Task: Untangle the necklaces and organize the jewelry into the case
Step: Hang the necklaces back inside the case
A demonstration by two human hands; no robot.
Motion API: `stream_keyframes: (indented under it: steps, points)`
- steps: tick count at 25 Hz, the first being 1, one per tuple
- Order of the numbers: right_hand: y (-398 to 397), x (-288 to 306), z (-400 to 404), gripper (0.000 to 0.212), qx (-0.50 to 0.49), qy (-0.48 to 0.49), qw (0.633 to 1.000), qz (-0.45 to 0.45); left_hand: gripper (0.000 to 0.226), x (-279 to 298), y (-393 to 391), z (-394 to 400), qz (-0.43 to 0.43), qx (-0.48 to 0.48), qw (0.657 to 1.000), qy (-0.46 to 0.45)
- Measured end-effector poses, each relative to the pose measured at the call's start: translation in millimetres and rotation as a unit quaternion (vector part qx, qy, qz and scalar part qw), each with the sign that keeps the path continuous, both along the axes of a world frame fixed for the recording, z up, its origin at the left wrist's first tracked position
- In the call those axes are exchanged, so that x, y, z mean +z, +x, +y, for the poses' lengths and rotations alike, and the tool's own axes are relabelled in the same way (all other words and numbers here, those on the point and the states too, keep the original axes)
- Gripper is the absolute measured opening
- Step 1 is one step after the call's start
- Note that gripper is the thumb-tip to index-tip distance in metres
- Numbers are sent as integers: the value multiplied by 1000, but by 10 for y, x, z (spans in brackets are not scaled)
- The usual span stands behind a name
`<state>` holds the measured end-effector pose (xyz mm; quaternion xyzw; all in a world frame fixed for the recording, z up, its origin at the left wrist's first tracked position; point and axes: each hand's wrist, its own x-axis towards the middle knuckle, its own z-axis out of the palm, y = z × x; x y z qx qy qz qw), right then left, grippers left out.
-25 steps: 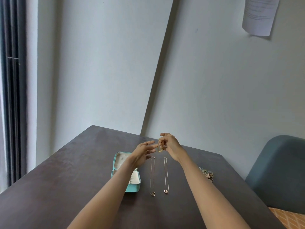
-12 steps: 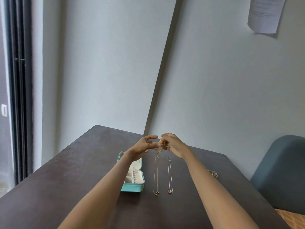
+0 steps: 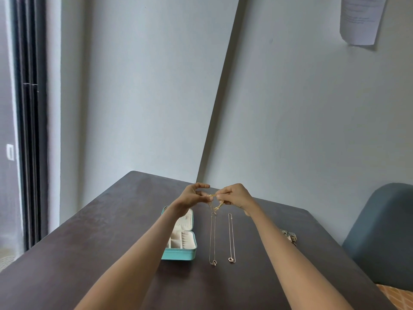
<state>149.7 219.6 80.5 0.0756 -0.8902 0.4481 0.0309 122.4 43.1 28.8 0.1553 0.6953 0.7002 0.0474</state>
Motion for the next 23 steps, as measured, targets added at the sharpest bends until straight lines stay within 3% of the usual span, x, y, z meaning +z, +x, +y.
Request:
stream_keyframes:
  steps: [5, 10, 14, 16, 18, 20, 23]
  points:
    - [-3, 43, -175, 13, 7, 139, 990, 26, 53, 32, 0, -114, 5, 2, 1000, -6]
    - [-65, -75, -469, 17, 5, 118, 992, 43, 52, -13, 54, -476, -27, 28, 999, -35]
    - [-159, -207, -691, 17, 12, 79, 996, 46, 37, -226, -83, -776, -40, 203, 977, -51]
    - [-203, -275, -764, 15, 19, 64, 997, 42, 26, -376, -177, -898, -65, 278, 949, -136]
    - [-231, -333, -821, 15, 24, 54, 997, 39, 8, -473, -208, -951, -95, 268, 931, -229]
    - [-241, -384, -867, 15, 29, 52, 997, 40, 29, -519, -212, -930, -137, 215, 933, -255]
    - [-228, -436, -918, 14, 45, 42, 998, 24, 31, -492, -189, -920, -151, 171, 933, -277]
